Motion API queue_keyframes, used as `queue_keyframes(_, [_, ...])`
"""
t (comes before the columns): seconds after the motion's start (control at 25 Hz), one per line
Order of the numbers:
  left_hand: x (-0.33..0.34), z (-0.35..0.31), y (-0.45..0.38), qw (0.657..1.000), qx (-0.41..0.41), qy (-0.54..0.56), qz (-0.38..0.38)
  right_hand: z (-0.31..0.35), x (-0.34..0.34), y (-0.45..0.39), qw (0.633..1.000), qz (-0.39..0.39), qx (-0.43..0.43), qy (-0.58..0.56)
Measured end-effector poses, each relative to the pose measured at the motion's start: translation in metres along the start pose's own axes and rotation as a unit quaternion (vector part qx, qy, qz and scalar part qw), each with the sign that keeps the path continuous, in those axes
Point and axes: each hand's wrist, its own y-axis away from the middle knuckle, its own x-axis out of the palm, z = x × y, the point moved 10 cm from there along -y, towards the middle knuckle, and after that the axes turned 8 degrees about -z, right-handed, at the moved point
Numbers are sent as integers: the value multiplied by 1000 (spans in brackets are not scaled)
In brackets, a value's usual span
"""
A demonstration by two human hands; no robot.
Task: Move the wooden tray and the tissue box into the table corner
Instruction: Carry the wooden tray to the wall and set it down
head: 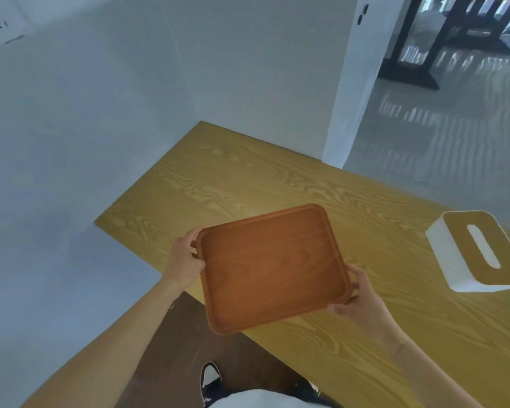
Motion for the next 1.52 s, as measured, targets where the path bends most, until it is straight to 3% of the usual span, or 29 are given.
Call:
queue_keyframes(0.4, [-144, 122, -30, 998, -34, 29, -51, 113, 151, 2, 989, 32, -73, 121])
queue_keyframes(0.68, [-182, 157, -77, 999, -21, 25, -16, 144, 211, 4, 982, 3, -76, 173])
queue_keyframes(1.04, [-144, 114, -149, 998, 51, -22, 34, 136, 199, -29, 983, -33, -37, 176])
queue_keyframes(1.52, [-14, 11, -247, 969, 128, -150, 145, 91, 134, -81, 977, -85, 77, 177])
